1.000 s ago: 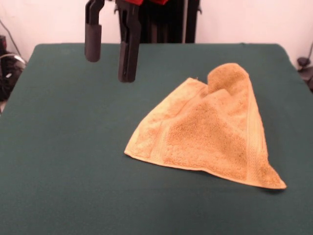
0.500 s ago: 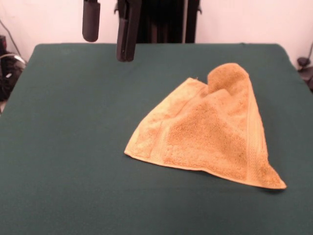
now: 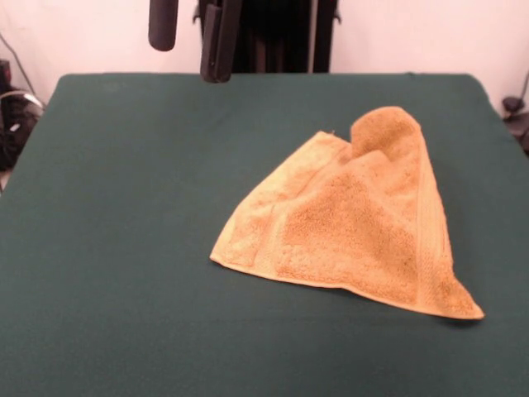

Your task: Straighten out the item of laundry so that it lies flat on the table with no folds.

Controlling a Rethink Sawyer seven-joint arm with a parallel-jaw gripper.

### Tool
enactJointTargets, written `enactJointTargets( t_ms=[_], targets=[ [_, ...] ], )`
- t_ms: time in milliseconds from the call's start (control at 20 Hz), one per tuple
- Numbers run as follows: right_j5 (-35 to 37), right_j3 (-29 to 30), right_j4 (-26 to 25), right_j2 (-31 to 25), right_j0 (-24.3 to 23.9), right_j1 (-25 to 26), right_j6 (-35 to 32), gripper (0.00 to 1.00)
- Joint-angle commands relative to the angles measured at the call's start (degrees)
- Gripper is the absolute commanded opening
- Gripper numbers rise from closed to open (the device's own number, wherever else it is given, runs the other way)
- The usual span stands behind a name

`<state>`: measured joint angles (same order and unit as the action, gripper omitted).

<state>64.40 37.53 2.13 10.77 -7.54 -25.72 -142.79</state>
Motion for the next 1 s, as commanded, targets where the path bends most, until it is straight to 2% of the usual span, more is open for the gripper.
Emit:
enactJointTargets(
  t_ms=[50, 400, 700, 1000],
  targets=[
    [0.6, 14.1, 5.2, 0.3, 2.4, 1.9, -26.8, 1.0],
    [-1.4, 15.1, 9.0, 4.7, 3.8, 2.3, -40.5, 1.0],
    [-3.3, 18.9, 13.4, 6.9, 5.4, 1.1, -51.8, 1.0],
    [-5.6, 21.9, 15.1, 10.8, 7.8, 1.0, -60.9, 1.0]
  ],
)
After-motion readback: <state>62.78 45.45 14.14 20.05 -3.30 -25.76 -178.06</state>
